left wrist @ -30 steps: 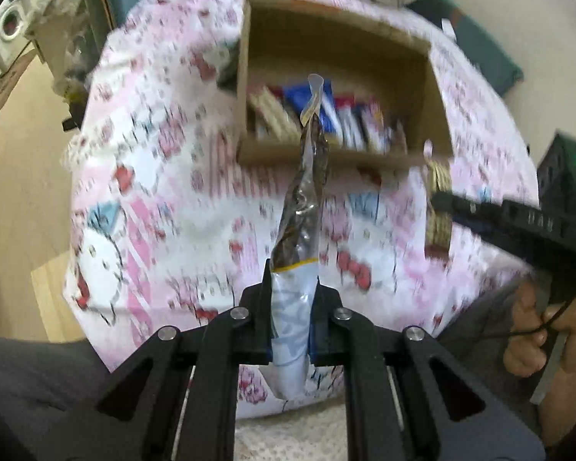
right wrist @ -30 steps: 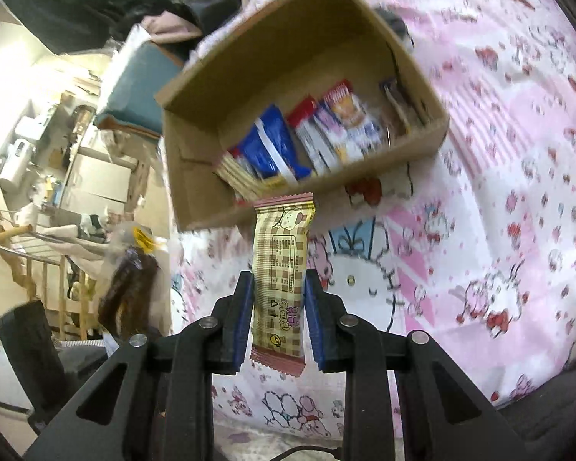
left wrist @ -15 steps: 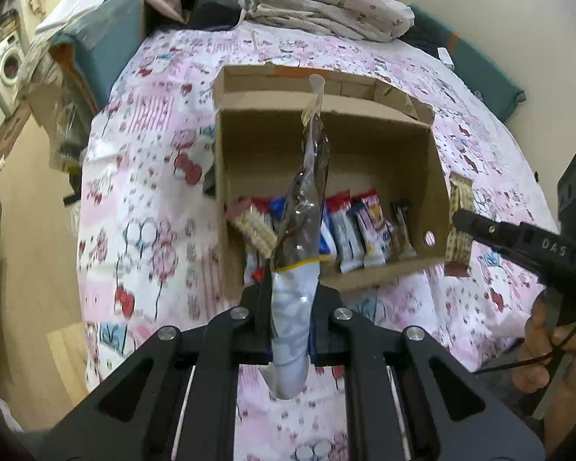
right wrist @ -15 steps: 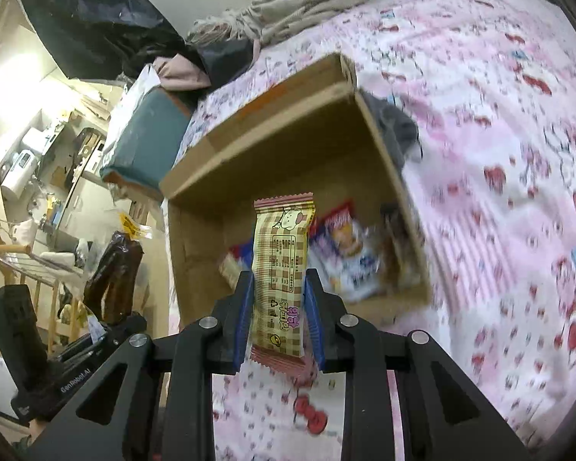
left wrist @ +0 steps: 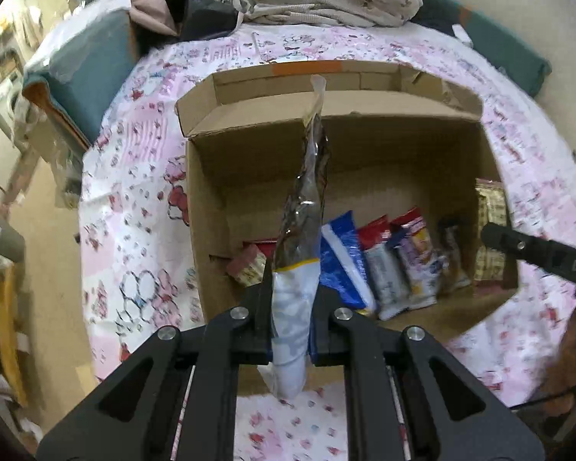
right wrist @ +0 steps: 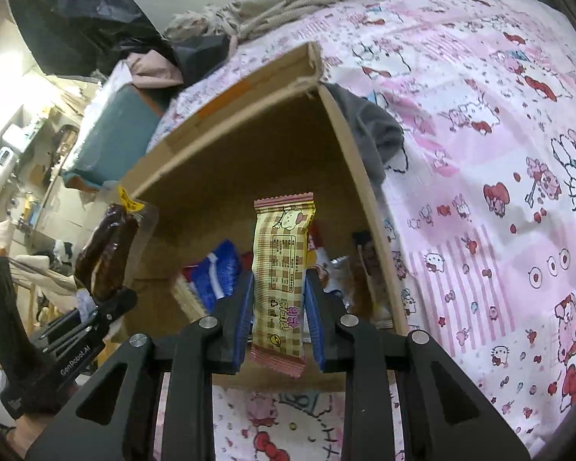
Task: Organize snacks
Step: 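Lower both snacks into the box and open both tools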
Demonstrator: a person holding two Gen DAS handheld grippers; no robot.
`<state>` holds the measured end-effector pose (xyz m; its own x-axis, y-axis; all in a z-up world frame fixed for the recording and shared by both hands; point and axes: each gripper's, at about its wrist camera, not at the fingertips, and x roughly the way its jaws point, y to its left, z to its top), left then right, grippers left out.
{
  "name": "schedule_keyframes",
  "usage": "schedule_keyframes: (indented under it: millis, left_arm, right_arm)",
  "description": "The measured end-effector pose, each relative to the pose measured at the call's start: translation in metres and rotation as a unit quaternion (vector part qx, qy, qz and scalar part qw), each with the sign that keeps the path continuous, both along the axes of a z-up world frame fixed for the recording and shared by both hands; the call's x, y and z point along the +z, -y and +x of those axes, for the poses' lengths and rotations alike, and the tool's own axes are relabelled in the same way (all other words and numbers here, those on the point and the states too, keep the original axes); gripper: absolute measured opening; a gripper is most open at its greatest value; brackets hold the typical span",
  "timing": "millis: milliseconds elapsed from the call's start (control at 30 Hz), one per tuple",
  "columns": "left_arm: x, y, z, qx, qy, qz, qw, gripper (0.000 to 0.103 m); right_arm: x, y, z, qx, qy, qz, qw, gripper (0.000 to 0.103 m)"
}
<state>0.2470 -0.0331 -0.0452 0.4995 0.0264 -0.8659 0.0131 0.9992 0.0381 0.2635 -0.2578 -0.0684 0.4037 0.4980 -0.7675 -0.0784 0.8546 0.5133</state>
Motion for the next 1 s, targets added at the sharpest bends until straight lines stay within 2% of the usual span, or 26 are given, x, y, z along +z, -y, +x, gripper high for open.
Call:
schedule_keyframes:
  millis: [33, 100, 233, 400, 633, 733, 800, 933, 967, 1000]
  left_arm:
    - [-0.003, 0.004, 0.0, -0.012, 0.009, 0.023, 0.9996, 0.01]
    - [-0.008, 0.008, 0.003, -0.018, 0.009, 0.037, 0.9991, 0.01]
    - [-0.015, 0.008, 0.009, -0.021, 0.001, 0.029, 0.9993, 0.01]
    - [-0.009, 0.02, 0.009, -0.065, 0.025, 0.023, 0.9973, 0.01]
    - [-0.014, 0.02, 0.016, -0.053, 0.002, -0.009, 0.9986, 0.011]
    - [-0.014, 0.022, 0.016, -0.062, 0.004, -0.009, 0.9981, 0.016]
    - [-0.014, 0.02, 0.015, -0.056, 0.002, -0.006, 0.9984, 0.025]
    - [-0.011, 0.013, 0.014, -0.043, 0.0, -0.013, 0.999, 0.028]
    - [-0.01, 0.011, 0.014, -0.041, 0.002, -0.01, 0.9991, 0.034]
    - [-0.009, 0.011, 0.013, -0.038, 0.004, -0.007, 0.9992, 0.048]
  right_arm:
    - [-0.003, -0.002, 0.002, 0.002, -0.005, -0.005, 1.0, 0.028]
    - [-0.006, -0.005, 0.006, 0.005, -0.008, -0.008, 1.0, 0.028]
    - [-0.009, -0.012, 0.008, 0.012, -0.008, -0.014, 1.0, 0.028]
    - [-0.013, -0.009, 0.012, 0.008, -0.017, -0.013, 1.0, 0.028]
    - [-0.013, -0.006, 0.014, 0.007, -0.021, 0.002, 1.0, 0.029]
    - [-0.012, -0.01, 0.015, 0.012, -0.02, 0.001, 1.0, 0.029]
    - [-0.012, -0.012, 0.015, 0.018, -0.018, 0.003, 1.0, 0.029]
    - [-0.011, -0.014, 0.015, 0.019, -0.019, 0.014, 1.0, 0.031]
    - [-0.01, -0.014, 0.015, 0.019, -0.021, 0.019, 0.999, 0.031]
    - [-0.009, -0.014, 0.015, 0.022, -0.02, 0.021, 0.999, 0.031]
